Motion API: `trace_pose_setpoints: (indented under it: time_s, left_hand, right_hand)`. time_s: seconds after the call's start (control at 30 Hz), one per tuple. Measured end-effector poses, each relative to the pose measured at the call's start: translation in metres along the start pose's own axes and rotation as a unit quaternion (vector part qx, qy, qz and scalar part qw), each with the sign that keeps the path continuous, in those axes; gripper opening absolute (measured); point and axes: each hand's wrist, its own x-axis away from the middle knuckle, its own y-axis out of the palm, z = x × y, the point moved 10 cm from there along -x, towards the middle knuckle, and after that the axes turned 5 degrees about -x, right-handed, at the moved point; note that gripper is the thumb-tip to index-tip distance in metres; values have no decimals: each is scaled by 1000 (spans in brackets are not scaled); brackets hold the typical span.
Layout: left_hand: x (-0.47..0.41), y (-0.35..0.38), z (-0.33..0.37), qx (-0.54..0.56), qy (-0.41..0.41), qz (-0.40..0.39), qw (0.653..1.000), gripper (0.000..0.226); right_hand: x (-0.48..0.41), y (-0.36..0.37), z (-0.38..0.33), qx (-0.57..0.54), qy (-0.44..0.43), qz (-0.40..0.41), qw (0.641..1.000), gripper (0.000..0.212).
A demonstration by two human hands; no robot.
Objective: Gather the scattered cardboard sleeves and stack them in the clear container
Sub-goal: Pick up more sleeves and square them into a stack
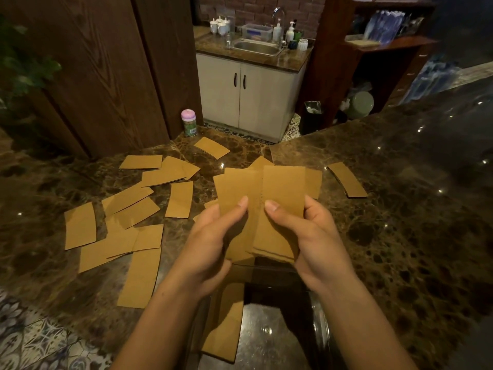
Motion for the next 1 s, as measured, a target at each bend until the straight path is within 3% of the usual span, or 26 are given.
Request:
trace_pose_setpoints:
  time_s: [0.1,0.27,0.57,0.73,0.87,1.0]
  left_hand:
    - [0,-9,0,8,7,24,1000,28]
    - [-2,-18,8,-26,53,65,996,39]
    - [0,-23,15,-15,107,104,989,44]
    - [-1,-24,12,-13,95,113,989,31]
    - [0,-24,15,-26,110,115,987,44]
    - [-1,-22,9,-36,96,104,989,26]
  right_hand:
    - [-2,-11,-7,-19,0,28,999,46]
    - [2,-5,-11,-13,22,-32,999,35]
    - [-1,-5,-15,3,11,-27,1000,32]
    - [1,-7,-14,40,21,-32,998,30]
    - [1,-9,-15,51,21,-32,998,27]
    - [1,-12,-17,22,-6,-16,1000,27]
